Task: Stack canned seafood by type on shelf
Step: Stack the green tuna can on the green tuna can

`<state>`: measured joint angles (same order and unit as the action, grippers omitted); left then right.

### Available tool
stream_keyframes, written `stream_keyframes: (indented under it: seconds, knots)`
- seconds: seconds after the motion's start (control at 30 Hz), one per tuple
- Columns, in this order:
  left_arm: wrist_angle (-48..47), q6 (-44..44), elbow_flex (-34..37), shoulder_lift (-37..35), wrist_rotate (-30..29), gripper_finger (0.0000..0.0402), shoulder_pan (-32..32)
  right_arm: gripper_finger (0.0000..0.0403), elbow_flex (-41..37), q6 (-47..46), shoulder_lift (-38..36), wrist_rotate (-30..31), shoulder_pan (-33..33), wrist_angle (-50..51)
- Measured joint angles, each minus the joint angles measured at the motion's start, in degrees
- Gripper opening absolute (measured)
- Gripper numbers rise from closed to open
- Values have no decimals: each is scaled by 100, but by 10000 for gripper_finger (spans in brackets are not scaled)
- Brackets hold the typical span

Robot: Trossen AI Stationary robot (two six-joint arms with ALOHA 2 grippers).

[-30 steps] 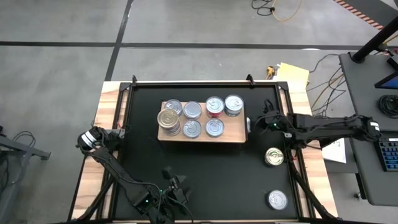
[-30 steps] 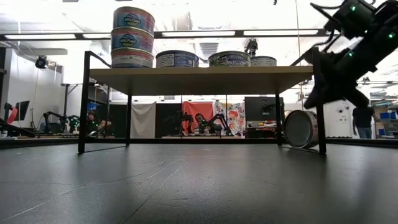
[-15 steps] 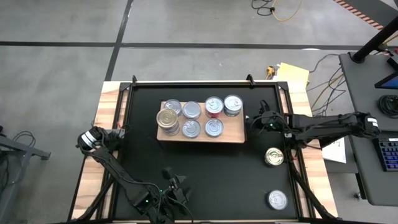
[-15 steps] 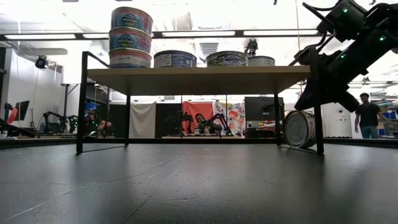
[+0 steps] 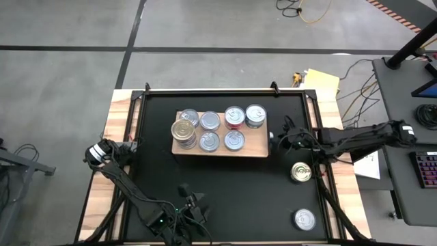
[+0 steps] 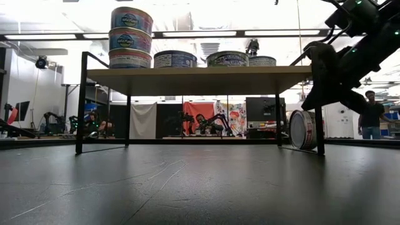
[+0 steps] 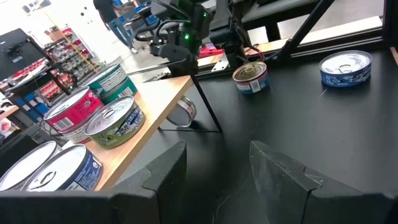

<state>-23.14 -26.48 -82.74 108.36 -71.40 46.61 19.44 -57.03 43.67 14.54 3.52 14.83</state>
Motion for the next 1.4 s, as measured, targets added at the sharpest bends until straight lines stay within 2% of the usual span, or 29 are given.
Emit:
stream_keyframes:
  seconds: [0.17, 0.37, 0.47, 0.57, 0.77, 0.9, 1.27, 1.33, 1.4]
  knots:
    - [-2, 0, 0, 0, 4, 162, 0, 13, -6, -460, -1, 7, -438, 734]
    - [0, -17, 0, 0, 7, 162, 0, 13, -20, -1668, -13, 40, -1734, 1424]
    - [3, -12, 0, 0, 7, 162, 0, 13, 115, -1996, 8, 449, -2243, 1415]
    - [-2, -4, 0, 0, 7, 162, -2, 13, 425, -1971, -5, 1106, -2497, 1537]
    - [-4, 6, 0, 0, 7, 162, -4, 13, 1278, -1266, -3, 2002, -2375, 2823]
    - [-4, 30, 0, 0, 7, 162, -4, 13, 1673, -477, 2, 2166, -2272, 3529]
    - [-20, 76, 0, 0, 4, 162, -4, 13, 1657, 1825, 128, 2114, -2224, 3571]
    - [-20, 96, 0, 0, 4, 162, -4, 13, 1657, 2379, 214, 2233, -2224, 3562]
    - [-20, 96, 0, 0, 4, 162, -4, 13, 1656, 2425, 315, 2477, -2224, 3554]
